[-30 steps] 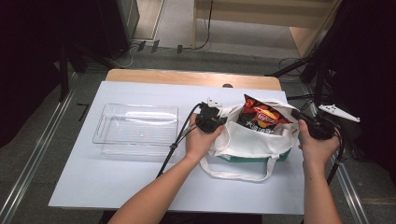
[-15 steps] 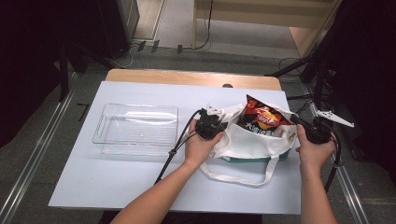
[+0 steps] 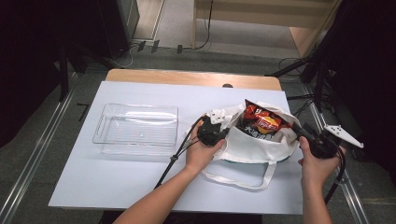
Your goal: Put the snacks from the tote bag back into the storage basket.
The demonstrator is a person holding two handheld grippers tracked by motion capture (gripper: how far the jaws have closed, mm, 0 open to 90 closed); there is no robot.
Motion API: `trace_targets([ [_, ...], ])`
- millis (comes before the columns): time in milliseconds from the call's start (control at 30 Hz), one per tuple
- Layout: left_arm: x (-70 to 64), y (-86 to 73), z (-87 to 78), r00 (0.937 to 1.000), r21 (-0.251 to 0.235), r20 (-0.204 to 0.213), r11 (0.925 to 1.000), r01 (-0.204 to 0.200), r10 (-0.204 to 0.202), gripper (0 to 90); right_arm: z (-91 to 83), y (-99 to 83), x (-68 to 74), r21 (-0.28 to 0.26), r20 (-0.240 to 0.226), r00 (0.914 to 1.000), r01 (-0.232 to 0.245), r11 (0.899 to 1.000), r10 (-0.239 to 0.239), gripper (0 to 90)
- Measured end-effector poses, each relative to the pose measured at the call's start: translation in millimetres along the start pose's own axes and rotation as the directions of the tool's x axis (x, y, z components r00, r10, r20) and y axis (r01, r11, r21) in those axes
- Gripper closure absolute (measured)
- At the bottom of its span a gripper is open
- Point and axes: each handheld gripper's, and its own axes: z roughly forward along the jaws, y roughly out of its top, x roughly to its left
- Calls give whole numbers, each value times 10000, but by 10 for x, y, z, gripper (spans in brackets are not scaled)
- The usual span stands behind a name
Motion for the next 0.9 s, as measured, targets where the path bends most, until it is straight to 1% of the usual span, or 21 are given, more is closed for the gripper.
trace_targets([
  [33, 1, -1, 5, 10000, -11, 6, 10000, 12, -12, 783, -122, -7, 86, -293, 155, 9997, 178, 9994, -173, 458],
  [67, -6, -1, 3, 10000, 9, -34, 10000, 16, -16, 783, -122, -7, 86, -293, 155, 9997, 178, 9994, -173, 458],
  [100, -9, -1, 3, 10000, 19, -63, 10000, -3, 3, 783, -179, -15, 117, -466, 485, 9985, 271, 9985, -249, 484],
  [133, -10, -2, 4, 10000, 18, -66, 10000, -3, 3, 783, -216, -31, 147, -512, 765, 9970, 175, 9985, -135, 556],
  [200, -15, -8, 7, 10000, 18, -85, 10000, -33, 33, 783, -196, -80, 178, 0, 819, 9966, 131, 9999, -131, 709],
  [233, -18, -9, 8, 9999, 34, -130, 10000, -88, 88, 784, -148, -130, 188, 190, 807, 9961, 338, 9992, -352, 800],
  [267, -22, -12, 8, 9998, 79, -146, 9999, -131, 132, 785, -117, -159, 202, 342, 854, 9954, 412, 9986, -440, 826],
  [300, -22, -14, 9, 9997, 117, -158, 9998, -164, 165, 786, -62, -200, 212, 555, 1185, 9904, 656, 9963, -718, 845],
  [367, -17, -26, 16, 9996, 163, -150, 9996, -221, 224, 791, 13, -249, 214, 826, 1268, 9890, 659, 9944, -761, 851],
  [400, -11, -35, 22, 9998, 157, -116, 9997, -187, 188, 795, 107, -310, 230, 1333, 1243, 9884, 703, 9886, -871, 852],
  [433, -4, -45, 25, 9998, 124, -99, 9998, -186, 187, 797, 150, -345, 245, 1553, 1167, 9885, 772, 9848, -959, 852],
  [467, 5, -57, 23, 9998, 84, -9, 9998, -179, 179, 797, 150, -345, 245, 1553, 1167, 9885, 772, 9848, -959, 852],
  [500, 10, -75, 23, 9998, -36, 39, 9998, -204, 204, 798, 184, -376, 263, 1757, 1119, 9877, 886, 9805, -1093, 851],
  [533, 12, -99, 20, 9996, -172, 74, 9995, -264, 265, 800, 226, -427, 294, 2028, 1113, 9837, 1170, 9722, -1416, 851],
  [567, 14, -119, 16, 9993, -290, 100, 9989, -364, 367, 800, 226, -427, 294, 2028, 1113, 9837, 1170, 9722, -1416, 851],
  [600, 4, -137, 11, 9991, -393, 20, 9984, -418, 419, 800, 250, -453, 297, 2247, 1014, 9839, 1214, 9668, -1471, 855],
  [633, 0, -143, 5, 9989, -385, -25, 9981, -473, 472, 800, 294, -506, 294, 2553, 716, 9882, 1132, 9602, -1355, 857],
  [733, -4, -154, 6, 9993, -432, 4, 9984, -372, 372, 800, 323, -571, 293, 2696, 644, 9885, 1149, 9561, -1369, 861],
  [767, 12, -156, 6, 9996, -419, 97, 9988, -262, 266, 800, 326, -564, 292, 2762, 621, 9869, 1263, 9528, -1489, 861],
  [800, 21, -160, 4, 9997, -397, 126, 9990, -217, 222, 801, 331, -574, 293, 2849, 565, 9823, 1558, 9458, -1788, 862],
  [900, 10, -168, 2, 9996, -427, 60, 9987, -286, 289, 801, 326, -605, 294, 2782, 633, 9804, 1619, 9468, -1863, 862],
])
